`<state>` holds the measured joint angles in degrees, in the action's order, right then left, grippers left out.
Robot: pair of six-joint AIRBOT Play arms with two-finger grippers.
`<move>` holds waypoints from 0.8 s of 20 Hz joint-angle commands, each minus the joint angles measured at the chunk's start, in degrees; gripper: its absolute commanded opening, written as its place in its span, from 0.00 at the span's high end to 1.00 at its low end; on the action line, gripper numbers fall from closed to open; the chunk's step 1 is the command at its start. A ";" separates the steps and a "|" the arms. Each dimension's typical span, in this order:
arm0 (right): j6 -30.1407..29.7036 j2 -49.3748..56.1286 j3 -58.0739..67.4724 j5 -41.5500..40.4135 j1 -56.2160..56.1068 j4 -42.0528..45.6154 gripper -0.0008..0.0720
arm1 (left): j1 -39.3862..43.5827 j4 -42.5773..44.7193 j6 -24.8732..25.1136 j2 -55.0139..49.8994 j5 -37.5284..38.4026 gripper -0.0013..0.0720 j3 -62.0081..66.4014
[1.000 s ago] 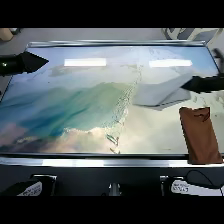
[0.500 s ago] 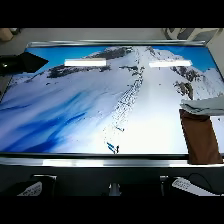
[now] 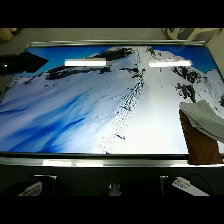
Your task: Fold the shirts.
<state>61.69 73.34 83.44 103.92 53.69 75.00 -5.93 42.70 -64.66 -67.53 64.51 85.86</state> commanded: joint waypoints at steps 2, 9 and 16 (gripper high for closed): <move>-1.57 -0.61 -13.53 -6.97 0.09 10.51 0.96 | -0.04 -0.02 0.20 0.09 0.00 0.93 0.13; -1.70 -0.61 -23.15 -16.79 0.09 13.35 0.52 | -0.04 -0.09 0.17 0.13 0.00 0.93 0.13; -6.75 -0.61 3.39 -22.36 -1.70 7.93 0.04 | 1.62 14.58 -8.83 -0.15 -3.69 0.94 9.33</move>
<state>58.08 72.77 74.46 85.82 53.32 87.13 -5.43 46.06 -67.96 -67.53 63.68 90.52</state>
